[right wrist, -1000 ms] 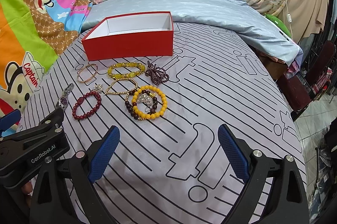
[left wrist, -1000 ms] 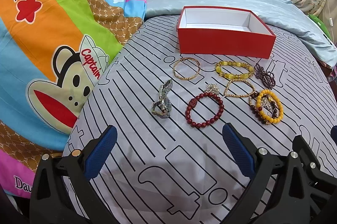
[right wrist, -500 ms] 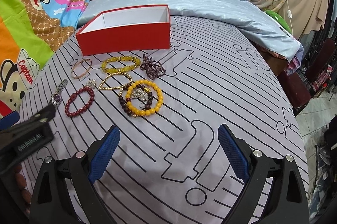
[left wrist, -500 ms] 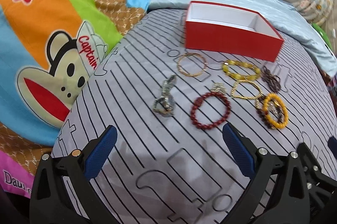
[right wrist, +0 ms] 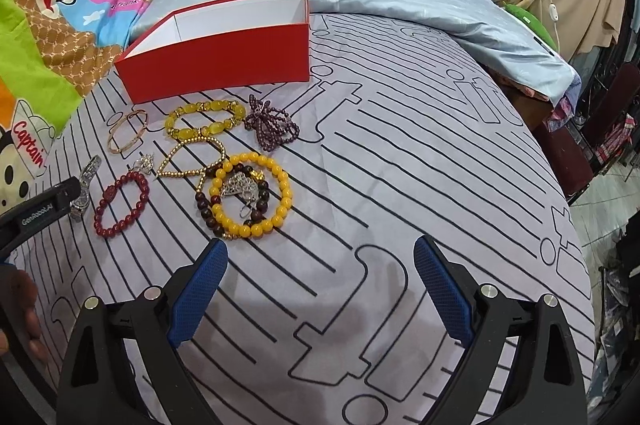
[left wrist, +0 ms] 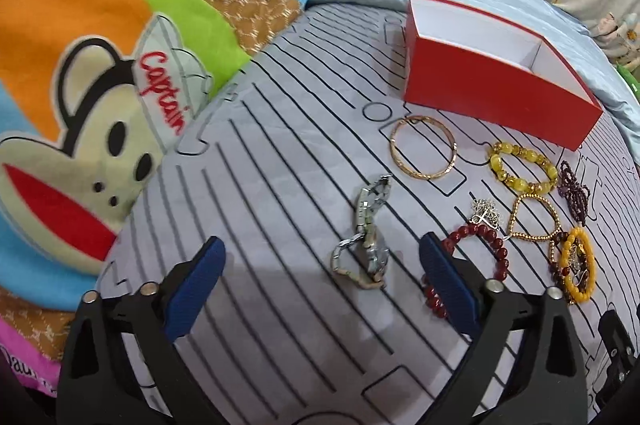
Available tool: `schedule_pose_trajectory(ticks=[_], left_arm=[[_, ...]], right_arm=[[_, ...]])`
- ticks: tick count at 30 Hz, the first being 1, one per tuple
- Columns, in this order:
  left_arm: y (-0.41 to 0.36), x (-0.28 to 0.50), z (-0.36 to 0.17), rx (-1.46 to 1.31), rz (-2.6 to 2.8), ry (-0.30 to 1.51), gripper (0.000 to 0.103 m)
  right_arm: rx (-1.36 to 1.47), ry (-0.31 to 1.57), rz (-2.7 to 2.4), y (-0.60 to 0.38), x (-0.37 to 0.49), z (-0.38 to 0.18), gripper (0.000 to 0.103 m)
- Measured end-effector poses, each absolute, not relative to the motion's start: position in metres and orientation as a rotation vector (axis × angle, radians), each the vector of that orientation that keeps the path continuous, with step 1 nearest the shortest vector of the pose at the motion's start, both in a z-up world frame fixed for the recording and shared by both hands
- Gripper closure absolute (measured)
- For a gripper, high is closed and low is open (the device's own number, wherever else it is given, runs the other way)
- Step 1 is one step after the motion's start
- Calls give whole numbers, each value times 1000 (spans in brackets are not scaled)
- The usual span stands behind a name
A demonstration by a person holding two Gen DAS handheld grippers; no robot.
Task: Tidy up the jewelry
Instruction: 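Grasp the silver watch with the left gripper while the right grasps the dark purple bead strand, then carry both items into the red box and open both grippers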
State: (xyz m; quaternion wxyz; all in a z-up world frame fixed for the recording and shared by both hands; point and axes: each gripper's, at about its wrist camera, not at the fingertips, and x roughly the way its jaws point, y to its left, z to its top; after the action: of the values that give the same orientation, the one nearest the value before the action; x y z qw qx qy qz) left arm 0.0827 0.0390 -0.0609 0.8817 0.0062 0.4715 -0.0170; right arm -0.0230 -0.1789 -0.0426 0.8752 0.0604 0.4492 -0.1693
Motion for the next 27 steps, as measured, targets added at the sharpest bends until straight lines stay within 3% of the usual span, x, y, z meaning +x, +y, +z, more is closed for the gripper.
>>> schedule_pose_trajectory(ticks=[2,6,9,11,17,23,27], left_arm=[[37,86,-66,10,-54,1004,31],[33,88,-72,3,-85,1028,39],[32,86,-71,4,-102,1022,52],[31,85,-70,2,-113,1018,66],[29,84,-69,-13,-150,1019,85],[27,84,-68,-18,-159,1020,89],[28,85,-68,-24,-165,1030,91]], right_arm=[[128,936,-348,-181,-17,-43,11],[146,924,-338,-188,-5,-41,11],[158,904,-324,-194,9,-37,12],[153,893,-313,-196,21,-36,16],[144,887,-243,-194,57,-40,34],[124,906,-204,-189,83,-50,50],[135,938,-198,-191,92,-60,67]])
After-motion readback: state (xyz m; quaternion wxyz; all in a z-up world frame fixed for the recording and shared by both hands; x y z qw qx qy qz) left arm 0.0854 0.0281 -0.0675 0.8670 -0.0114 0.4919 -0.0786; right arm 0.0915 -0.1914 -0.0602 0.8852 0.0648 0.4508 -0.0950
